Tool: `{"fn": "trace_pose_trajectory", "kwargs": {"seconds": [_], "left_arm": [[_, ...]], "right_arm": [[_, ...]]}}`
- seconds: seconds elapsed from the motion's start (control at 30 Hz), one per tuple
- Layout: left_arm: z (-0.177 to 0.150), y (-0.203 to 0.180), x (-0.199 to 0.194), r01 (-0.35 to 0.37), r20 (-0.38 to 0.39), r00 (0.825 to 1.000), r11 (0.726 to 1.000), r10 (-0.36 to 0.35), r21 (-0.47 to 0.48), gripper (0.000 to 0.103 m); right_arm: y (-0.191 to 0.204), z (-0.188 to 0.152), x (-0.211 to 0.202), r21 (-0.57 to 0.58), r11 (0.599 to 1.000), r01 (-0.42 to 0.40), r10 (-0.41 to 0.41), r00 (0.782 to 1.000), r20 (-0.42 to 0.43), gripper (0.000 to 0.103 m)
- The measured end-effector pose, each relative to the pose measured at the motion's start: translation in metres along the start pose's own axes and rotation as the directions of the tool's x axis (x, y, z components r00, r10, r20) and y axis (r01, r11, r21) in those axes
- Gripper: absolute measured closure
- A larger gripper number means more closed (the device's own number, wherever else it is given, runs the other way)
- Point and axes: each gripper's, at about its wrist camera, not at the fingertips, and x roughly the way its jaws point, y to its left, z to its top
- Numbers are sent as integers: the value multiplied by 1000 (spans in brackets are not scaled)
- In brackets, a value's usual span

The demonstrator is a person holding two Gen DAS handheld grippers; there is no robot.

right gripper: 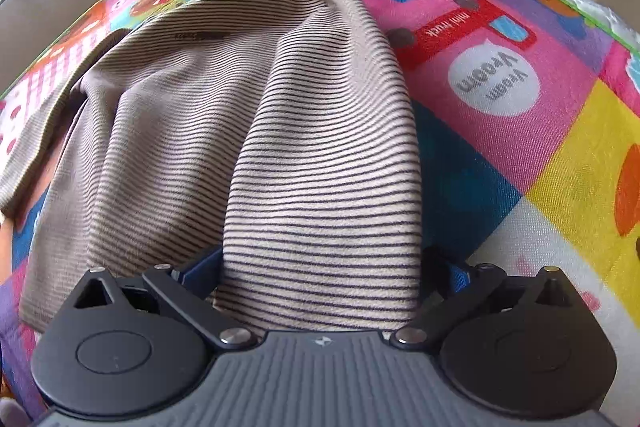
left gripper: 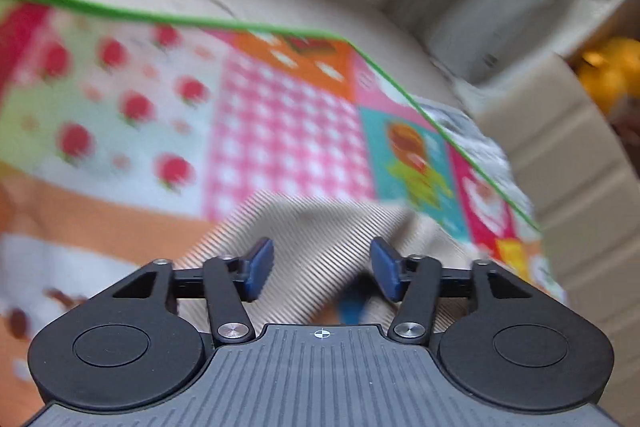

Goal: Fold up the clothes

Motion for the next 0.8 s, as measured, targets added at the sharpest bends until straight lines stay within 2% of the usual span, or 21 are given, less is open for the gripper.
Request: {"fn": "trace_pose_trajectory", "kwargs": {"seconds": [0.03,0.1,0.13,0.17,0.23,0.27,0.3,0.37,0.4,0.43,0.47,0.53,0.6,0.63,0.67,0.7,0.73,0.77,0.8], "left_arm": [[-8,-11,5,36,-43,999,999,-34,37,21],[-25,-33,18,77,-126,990,990,-63,115,21],[-34,-43,25,88,-162,985,984,-63,152,21],[-41,-50,31,90,-187,981,980,-56,179,20],[-52,-59,39,98,-230,972,969,-45,225,17],[-56,-61,43,103,-247,968,963,-40,247,15],[-60,-63,46,106,-260,965,958,-34,268,14],[-62,-63,50,103,-270,963,951,-21,291,12],[-61,-63,52,103,-275,961,950,-19,295,11],[-60,-62,53,104,-281,960,951,-19,290,10],[-59,-61,55,105,-287,958,953,-19,286,9],[-57,-58,58,107,-303,953,955,-19,277,9],[-58,-57,61,112,-331,943,955,-15,274,9],[-59,-56,61,117,-350,937,955,-15,272,9],[-61,-55,62,126,-369,929,954,-18,273,9],[-62,-54,61,144,-387,922,950,-27,277,9],[-63,-54,59,162,-399,916,943,-35,289,9],[-63,-55,56,184,-401,915,930,-44,317,9],[-63,-57,53,201,-395,917,915,-51,349,9]], "right_arm": [[-1,0,-8,4,1000,5,-6,999,39,0],[3,5,-18,-66,998,25,-19,996,83,5],[5,8,-23,-106,994,36,-25,994,104,23],[7,11,-28,-146,988,49,-30,992,124,46],[7,22,-30,-252,965,69,-39,992,122,67],[9,25,-29,-325,939,109,-66,988,139,78],[10,27,-28,-402,902,159,-99,981,165,83],[12,30,-22,-538,801,262,-168,962,217,96],[10,32,-19,-584,753,302,-195,951,241,97],[7,37,-16,-607,723,330,-215,943,256,98],[1,47,-16,-599,725,341,-228,939,258,98],[-13,69,-21,-528,766,368,-249,926,284,98],[-28,92,-30,-409,853,325,-223,935,276,98],[-38,95,-32,-334,914,229,-152,958,241,93],[-48,96,-34,-247,963,108,-57,977,204,73],[-58,97,-36,-153,988,-16,44,983,176,57],[-68,98,-38,-55,989,-139,146,977,158,27],[-71,92,-35,-18,980,-197,197,969,149,21],[-70,85,-29,-23,976,-214,216,968,132,21]]}}
